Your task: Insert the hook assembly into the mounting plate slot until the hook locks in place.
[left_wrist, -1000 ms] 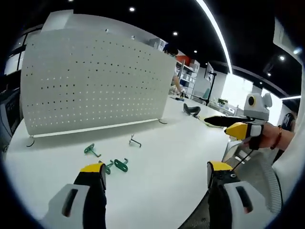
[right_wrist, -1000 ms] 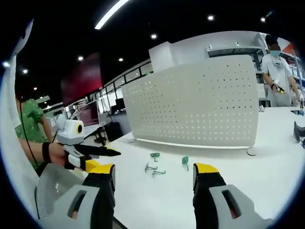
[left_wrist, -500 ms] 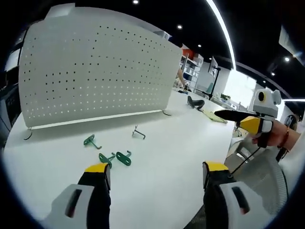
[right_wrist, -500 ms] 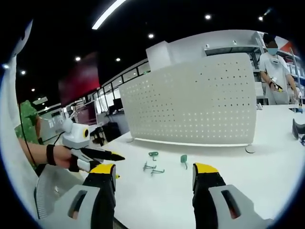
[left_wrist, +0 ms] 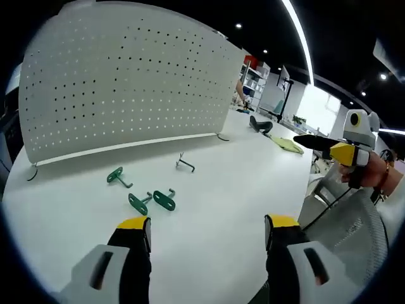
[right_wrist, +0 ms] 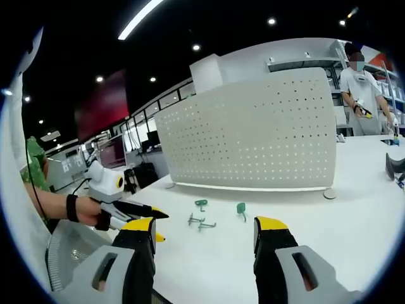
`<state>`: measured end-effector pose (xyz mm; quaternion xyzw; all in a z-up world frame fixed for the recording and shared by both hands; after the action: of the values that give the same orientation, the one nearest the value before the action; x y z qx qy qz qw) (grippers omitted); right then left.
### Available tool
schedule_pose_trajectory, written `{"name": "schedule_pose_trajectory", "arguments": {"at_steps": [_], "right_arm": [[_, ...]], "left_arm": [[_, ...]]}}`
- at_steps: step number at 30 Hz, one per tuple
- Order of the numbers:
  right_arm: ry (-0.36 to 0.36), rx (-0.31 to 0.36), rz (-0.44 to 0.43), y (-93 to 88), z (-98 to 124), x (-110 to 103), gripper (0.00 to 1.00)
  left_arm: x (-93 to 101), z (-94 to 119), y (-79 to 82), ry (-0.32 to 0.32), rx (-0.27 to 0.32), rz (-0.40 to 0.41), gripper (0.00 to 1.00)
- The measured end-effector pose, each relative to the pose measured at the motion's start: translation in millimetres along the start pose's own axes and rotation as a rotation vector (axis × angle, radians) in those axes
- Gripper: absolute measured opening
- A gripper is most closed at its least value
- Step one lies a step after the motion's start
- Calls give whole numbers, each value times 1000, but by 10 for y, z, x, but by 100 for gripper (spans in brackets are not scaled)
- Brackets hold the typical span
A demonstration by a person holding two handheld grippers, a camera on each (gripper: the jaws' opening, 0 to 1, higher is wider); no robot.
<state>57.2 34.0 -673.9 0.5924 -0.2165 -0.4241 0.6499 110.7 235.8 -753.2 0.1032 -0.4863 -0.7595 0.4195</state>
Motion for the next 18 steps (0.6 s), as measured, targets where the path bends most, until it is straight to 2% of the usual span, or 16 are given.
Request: {"name": "schedule_pose_trajectory", "arguments": {"at_steps": [6, 15, 18], "right_arm": [[5, -7, -2, -1, 1, -14, 63], [10, -16, 3, -6, 17, -33, 62], [9, -14, -2, -12, 28, -39, 62]], "left_arm": [[-36, -66, -47, 2, -38, -6, 74], [-31, -180, -39, 1, -66, -14, 69], [-48, -230, -40, 2, -83, 3, 66]]}}
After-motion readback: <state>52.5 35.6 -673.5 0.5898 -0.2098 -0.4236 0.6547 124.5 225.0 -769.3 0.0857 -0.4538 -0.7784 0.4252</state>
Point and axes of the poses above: the point that each gripper's makers call its tool centre point, and the gripper's own axes: z roughly backward along the fingers, x roughly to its right, y roughly out of its top, the point moved 5 cm from there along z, roughly backward along the fingers, and after that the axes turned 2 degrees about y, right-handed, at the moved point
